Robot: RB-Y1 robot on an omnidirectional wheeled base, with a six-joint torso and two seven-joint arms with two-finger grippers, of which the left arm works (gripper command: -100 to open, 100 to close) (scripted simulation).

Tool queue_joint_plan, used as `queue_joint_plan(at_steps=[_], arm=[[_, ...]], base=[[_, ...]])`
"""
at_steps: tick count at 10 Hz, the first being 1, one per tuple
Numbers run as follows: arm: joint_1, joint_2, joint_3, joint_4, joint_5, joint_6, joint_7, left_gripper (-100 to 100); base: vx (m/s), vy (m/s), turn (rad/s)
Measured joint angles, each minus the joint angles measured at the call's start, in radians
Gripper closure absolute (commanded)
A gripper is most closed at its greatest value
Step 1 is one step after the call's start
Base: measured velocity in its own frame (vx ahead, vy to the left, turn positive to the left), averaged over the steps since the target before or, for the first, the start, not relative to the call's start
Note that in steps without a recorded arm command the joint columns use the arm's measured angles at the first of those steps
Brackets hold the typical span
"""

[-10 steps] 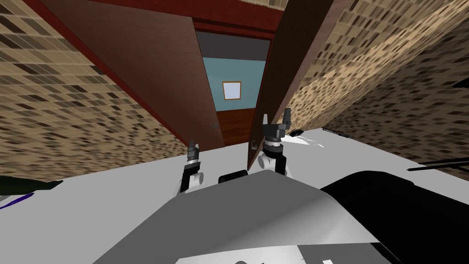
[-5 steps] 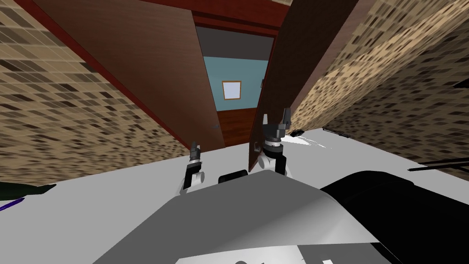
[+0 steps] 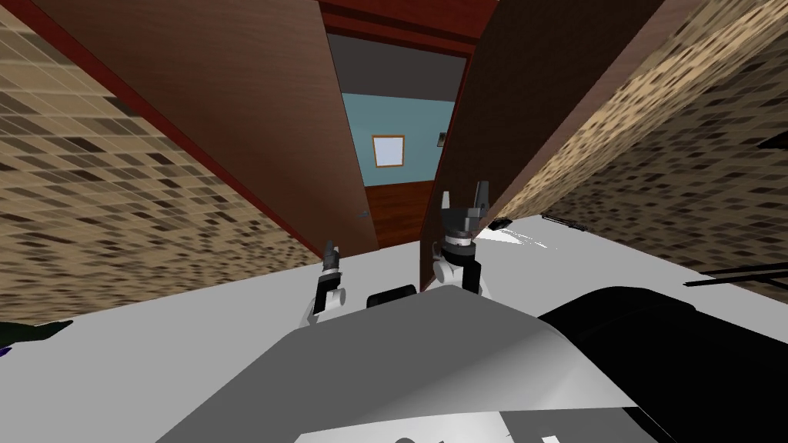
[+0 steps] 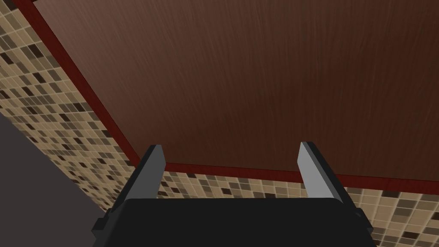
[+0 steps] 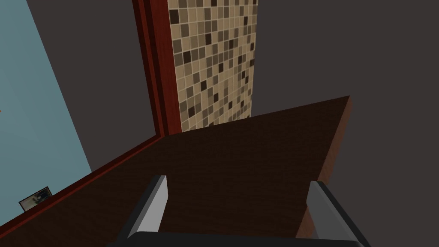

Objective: Pull the door open

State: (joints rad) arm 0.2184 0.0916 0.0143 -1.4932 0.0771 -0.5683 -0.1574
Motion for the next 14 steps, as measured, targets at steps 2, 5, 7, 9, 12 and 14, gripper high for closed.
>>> queue_joint_plan(at_steps=[2,5,7,9,12,14], arm=[[-0.022,-0.004,0.005,0.051,0.002,-0.009,0.000,-100],[-0.052,-0.005,0.012,0.119,0.006,-0.025,0.002,-100],[-0.077,-0.009,0.018,0.185,0.009,-0.044,0.004,-100],[-0.094,-0.012,0.022,0.234,0.012,-0.056,0.006,-100],[-0.120,-0.018,0.028,0.295,0.015,-0.070,0.007,-100],[-0.143,-0.024,0.033,0.353,0.018,-0.087,0.009,-100]], base=[[0.098,0.041,-0.033],[0.064,0.019,-0.020],[0.098,0.030,-0.043],[0.093,0.029,-0.038],[0.072,-0.001,-0.027],[0.092,0.011,-0.044]])
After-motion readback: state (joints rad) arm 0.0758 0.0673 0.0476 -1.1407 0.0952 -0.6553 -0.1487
